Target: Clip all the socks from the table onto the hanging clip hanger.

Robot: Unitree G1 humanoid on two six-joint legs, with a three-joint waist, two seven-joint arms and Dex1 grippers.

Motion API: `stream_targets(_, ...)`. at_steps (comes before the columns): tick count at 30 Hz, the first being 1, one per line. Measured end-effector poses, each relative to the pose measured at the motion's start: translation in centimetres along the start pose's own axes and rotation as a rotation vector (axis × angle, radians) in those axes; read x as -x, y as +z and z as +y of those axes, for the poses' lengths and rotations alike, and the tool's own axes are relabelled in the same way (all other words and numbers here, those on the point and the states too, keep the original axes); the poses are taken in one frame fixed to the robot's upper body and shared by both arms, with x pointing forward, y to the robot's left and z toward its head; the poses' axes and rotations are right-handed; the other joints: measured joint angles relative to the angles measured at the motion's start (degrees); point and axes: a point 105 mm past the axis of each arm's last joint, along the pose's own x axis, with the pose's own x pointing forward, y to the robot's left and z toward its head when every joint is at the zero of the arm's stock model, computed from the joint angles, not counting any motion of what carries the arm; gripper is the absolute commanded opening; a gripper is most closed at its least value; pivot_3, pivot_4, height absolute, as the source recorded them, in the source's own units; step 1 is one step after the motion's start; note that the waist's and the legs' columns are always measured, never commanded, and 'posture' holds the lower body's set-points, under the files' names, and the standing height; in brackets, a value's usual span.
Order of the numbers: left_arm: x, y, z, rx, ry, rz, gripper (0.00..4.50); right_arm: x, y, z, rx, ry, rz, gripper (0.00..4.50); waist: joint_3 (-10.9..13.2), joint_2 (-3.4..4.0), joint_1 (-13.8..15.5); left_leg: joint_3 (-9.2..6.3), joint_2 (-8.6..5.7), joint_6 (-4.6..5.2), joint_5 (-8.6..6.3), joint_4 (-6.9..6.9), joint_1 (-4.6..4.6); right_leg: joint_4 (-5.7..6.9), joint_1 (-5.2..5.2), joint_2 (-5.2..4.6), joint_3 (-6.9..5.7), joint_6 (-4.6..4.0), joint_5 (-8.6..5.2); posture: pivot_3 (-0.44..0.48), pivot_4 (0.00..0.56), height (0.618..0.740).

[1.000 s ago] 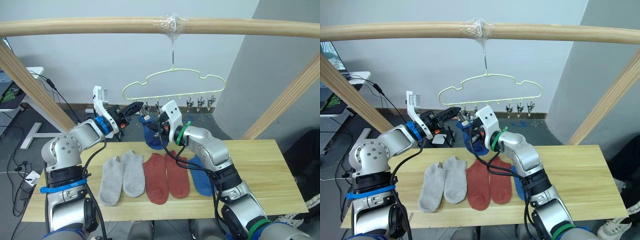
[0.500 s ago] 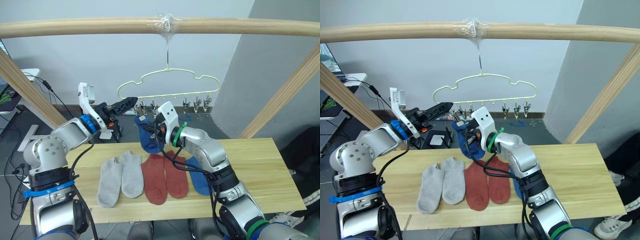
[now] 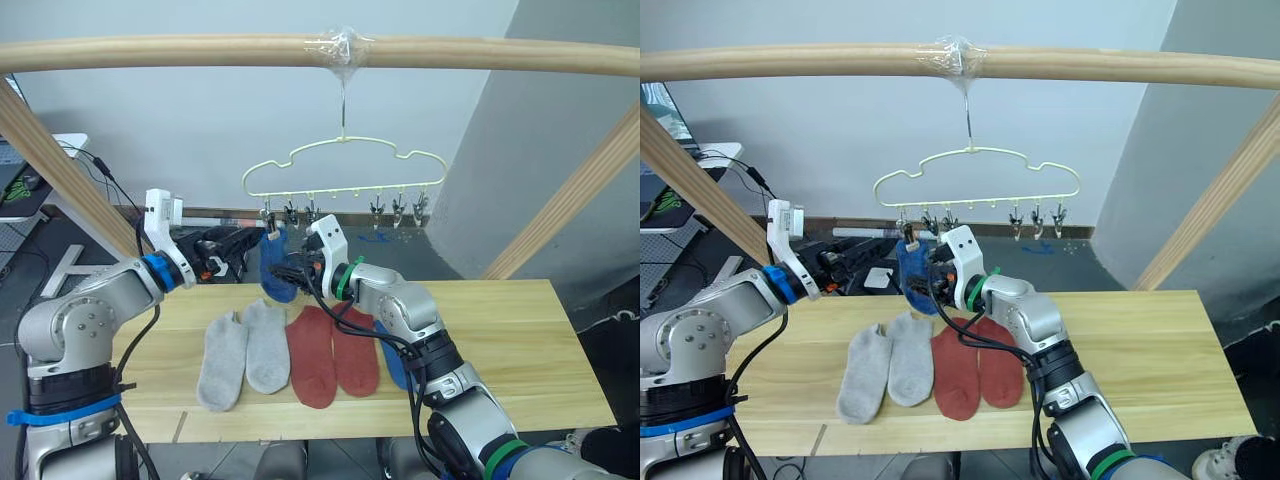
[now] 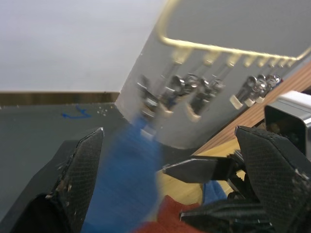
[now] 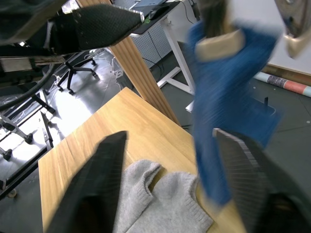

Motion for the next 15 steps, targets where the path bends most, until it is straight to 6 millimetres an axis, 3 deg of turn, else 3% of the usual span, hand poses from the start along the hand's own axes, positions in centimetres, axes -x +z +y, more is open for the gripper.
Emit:
stream_targets(2, -0.4, -0.9, -0.8, -0.111, 0.014, 0.031, 4.5, 0.9, -1.1, -0.9, 0.002, -0.041, 0.007, 4.47, 0.0, 0.0, 0.14, 0.03, -0.02, 0.0, 0.0, -0.04, 0.01, -0.06, 0.03, -0.02, 0.03, 0.0, 0.0, 0.139, 0.188, 0.74)
stream_targets(5, -1.1, -2.4, -1.7, -0.194, 0.029, 0.044, 4.5, 3.4, -3.7, -3.2, 0.029, -0.134, 0.074, 4.47, 0.01, 0.02, 0.7, 0.03, -0.08, 0.0, 0.0, 0.0, -0.09, -0.09, 0.01, -0.06, 0.03, 0.0, 0.0, 0.135, 0.187, 0.74)
stream_targets(7, -2.0, -2.7, -3.2, -0.247, 0.011, 0.007, 4.5, 5.4, -4.3, -4.5, 0.103, -0.189, 0.103, 4.47, 0.02, 0.0, 1.29, 0.03, -0.07, 0.0, 0.0, 0.03, -0.12, -0.07, -0.01, -0.07, 0.02, 0.0, 0.0, 0.132, 0.184, 0.74)
stream_targets(11, -3.5, -2.5, -5.0, -0.305, 0.02, -0.101, 3.6, 7.7, -2.2, -4.1, 0.209, -0.18, 0.05, 4.5, 0.02, 0.02, 1.21, 0.05, 0.07, 0.07, -0.01, -0.01, 0.02, -0.01, 0.06, 0.06, 0.02, -0.01, 0.01, 0.111, 0.181, 0.74)
stream_targets(15, -5.0, -4.0, -5.3, -0.381, 0.105, -0.151, 2.46, 11.3, -1.6, -4.5, 0.259, -0.184, 0.059, 4.5, 0.01, 0.0, 1.51, 0.07, -0.02, 0.09, -0.02, 0.06, -0.02, -0.07, 0.11, -0.01, 0.05, -0.03, 0.02, 0.087, 0.185, 0.74)
